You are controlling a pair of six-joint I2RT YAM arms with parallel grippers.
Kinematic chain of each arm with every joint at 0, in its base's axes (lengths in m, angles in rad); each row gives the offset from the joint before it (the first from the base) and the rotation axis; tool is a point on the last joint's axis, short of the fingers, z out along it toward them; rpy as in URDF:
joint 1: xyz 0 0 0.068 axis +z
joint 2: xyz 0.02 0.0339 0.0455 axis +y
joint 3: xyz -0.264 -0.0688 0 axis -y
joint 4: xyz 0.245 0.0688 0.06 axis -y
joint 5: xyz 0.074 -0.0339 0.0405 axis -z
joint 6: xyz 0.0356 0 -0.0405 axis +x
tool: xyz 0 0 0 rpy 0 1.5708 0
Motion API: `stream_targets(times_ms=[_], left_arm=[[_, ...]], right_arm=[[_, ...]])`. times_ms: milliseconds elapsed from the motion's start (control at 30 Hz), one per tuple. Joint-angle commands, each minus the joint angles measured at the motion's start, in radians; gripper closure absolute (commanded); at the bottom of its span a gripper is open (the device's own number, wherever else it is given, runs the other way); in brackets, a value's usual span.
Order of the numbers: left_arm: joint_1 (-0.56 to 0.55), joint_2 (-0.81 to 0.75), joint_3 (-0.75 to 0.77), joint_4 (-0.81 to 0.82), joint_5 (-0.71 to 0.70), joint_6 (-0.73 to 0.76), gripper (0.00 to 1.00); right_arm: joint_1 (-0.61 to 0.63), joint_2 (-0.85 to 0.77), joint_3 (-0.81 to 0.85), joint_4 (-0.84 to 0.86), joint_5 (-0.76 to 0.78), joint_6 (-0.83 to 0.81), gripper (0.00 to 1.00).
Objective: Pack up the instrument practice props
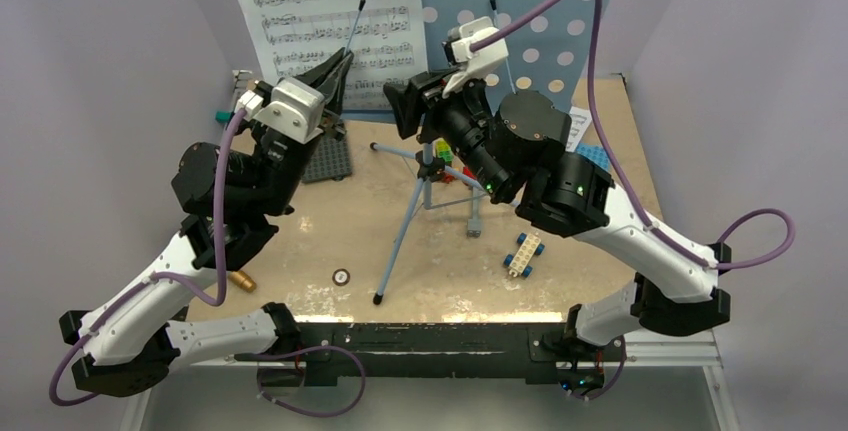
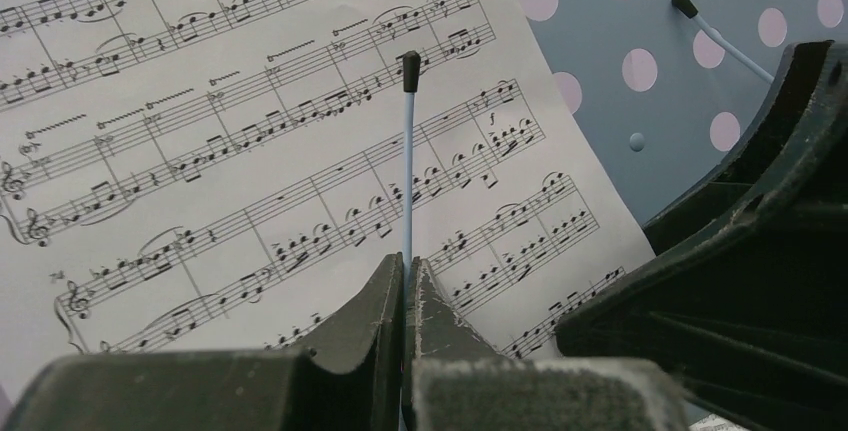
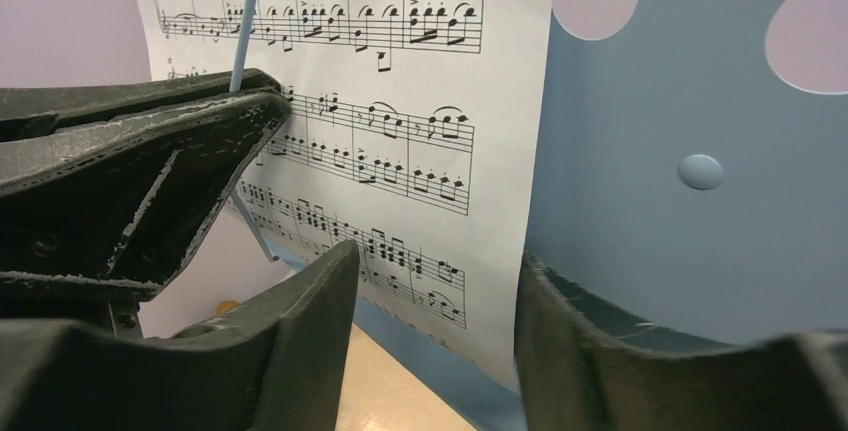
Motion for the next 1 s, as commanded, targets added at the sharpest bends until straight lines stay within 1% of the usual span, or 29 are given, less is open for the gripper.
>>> stream_targets(times_ms=[0,67,167,233,267,367,467,533,667,700,800,833,900,967], left_arm=[[-0.005,-0.029,-0.009,0.011,0.014,-0.012,1.0],[-0.005,-0.032,-0.013,0.013,0.011,-0.01,1.0],[-0.004,-0.035,-0.017,0.014,0.003,-0.004,1.0],[-0.004,-0.037,-0.019,0.017,-0.003,0.0,1.0],[-0.004,-0.037,-0.02,0.019,-0.007,0.003,1.0],[-0.004,-0.036,-0.021,0.026,-0.029,0.012,1.0],[-0.005,-0.04,-0.024,0.026,-0.034,0.014,1.0],[-0.004,-0.046,-0.025,0.028,-0.039,0.013,1.0],[-0.005,-0.054,-0.024,0.036,-0.052,0.005,1.0],[-0.005,-0.055,-0.022,0.037,-0.056,0.001,0.94],[-0.006,-0.057,-0.01,0.037,-0.058,-0.012,0.66],[-0.004,-0.057,-0.009,0.037,-0.06,-0.018,0.58],[-0.006,-0.056,-0.002,0.036,-0.064,-0.038,0.45],[-0.006,-0.055,0.009,0.023,-0.066,-0.063,0.36]], right_arm=[[-0.006,-0.051,-0.016,0.063,-0.054,0.02,0.54],[-0.007,-0.061,-0.022,0.07,-0.066,0.026,0.6],[-0.007,-0.07,-0.022,0.072,-0.078,0.029,0.8],[-0.007,-0.079,-0.024,0.072,-0.088,0.03,0.97],[-0.007,-0.085,-0.024,0.071,-0.093,0.031,1.0],[-0.007,-0.114,-0.032,0.063,-0.122,0.021,1.0],[-0.007,-0.177,-0.062,0.05,-0.159,0.014,1.0],[-0.007,-0.239,-0.105,0.044,-0.214,0.013,1.0],[-0.007,-0.375,-0.189,-0.035,-0.351,-0.005,1.0],[-0.006,-0.416,-0.233,-0.037,-0.39,-0.013,1.0],[-0.007,-0.544,-0.363,-0.017,-0.489,-0.042,1.0],[-0.007,-0.576,-0.395,-0.018,-0.531,-0.069,1.0],[-0.006,-0.63,-0.433,-0.033,-0.585,-0.096,1.0],[-0.007,-0.667,-0.463,-0.06,-0.671,-0.124,1.0]])
